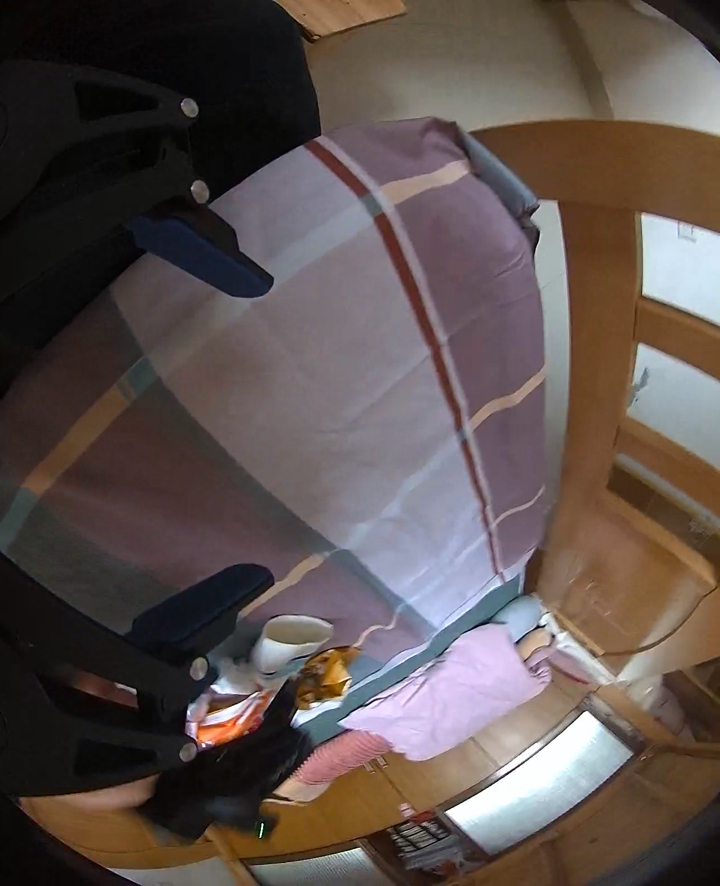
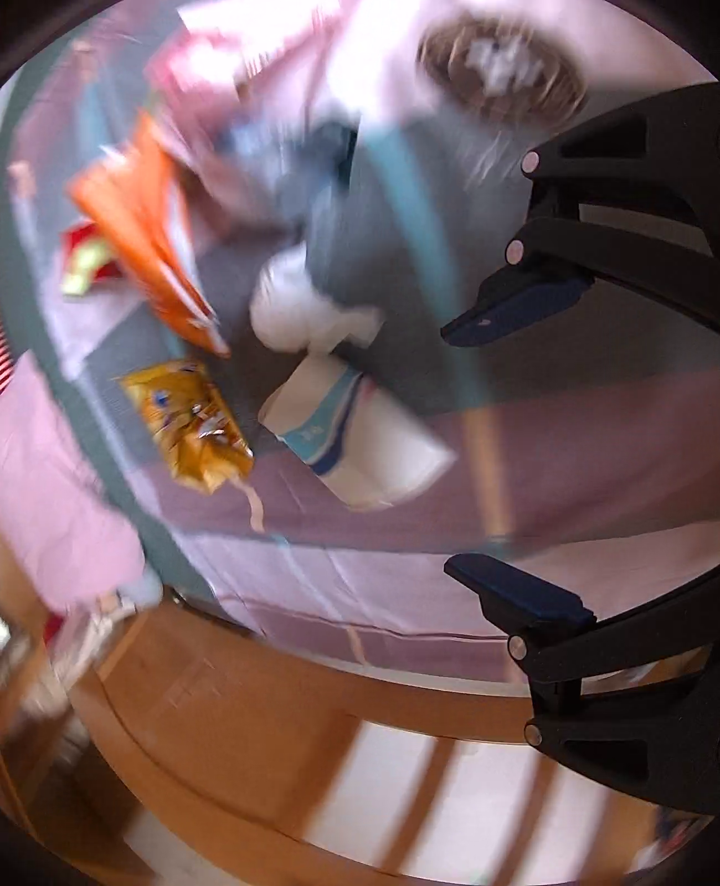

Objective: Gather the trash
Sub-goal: 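Grasp the white paper cup with the left tool while the right tool grasps the white tissue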

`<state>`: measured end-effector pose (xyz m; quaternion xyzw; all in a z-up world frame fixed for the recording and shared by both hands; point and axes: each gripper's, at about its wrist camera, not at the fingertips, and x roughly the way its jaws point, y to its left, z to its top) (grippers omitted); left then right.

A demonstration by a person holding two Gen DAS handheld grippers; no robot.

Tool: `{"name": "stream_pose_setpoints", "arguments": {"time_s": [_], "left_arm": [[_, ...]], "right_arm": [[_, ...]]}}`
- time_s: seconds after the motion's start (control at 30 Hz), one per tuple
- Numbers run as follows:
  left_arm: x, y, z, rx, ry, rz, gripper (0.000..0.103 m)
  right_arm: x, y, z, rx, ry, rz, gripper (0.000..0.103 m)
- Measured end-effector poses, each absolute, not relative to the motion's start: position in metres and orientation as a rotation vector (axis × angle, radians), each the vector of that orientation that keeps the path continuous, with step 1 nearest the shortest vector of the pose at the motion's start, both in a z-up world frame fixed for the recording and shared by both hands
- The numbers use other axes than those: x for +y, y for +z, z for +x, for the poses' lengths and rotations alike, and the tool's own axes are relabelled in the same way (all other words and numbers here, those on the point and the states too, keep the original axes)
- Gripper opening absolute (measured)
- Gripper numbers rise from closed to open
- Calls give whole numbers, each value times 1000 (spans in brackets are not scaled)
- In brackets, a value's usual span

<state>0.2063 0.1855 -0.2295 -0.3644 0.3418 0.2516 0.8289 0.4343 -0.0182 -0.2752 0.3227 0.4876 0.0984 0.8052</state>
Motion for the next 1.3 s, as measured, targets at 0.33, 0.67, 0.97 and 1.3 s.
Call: {"name": "stream_pose_setpoints", "arguments": {"time_s": [0.33,0.67,0.97,1.3], "left_arm": [[189,-240,210,768,548,-849,96],[195,-241,193,708,554,-938,97],[180,-243,203,763,532,-854,97],[171,-245,213,799,514,-797,97]], "right_arm": [[-7,-289,461,1072,349,648,31],[-1,-275,366,1338,766,242,45],[-57,-234,432,987,305,178,59],[-29,-285,481,1033,133,-90,28]]}}
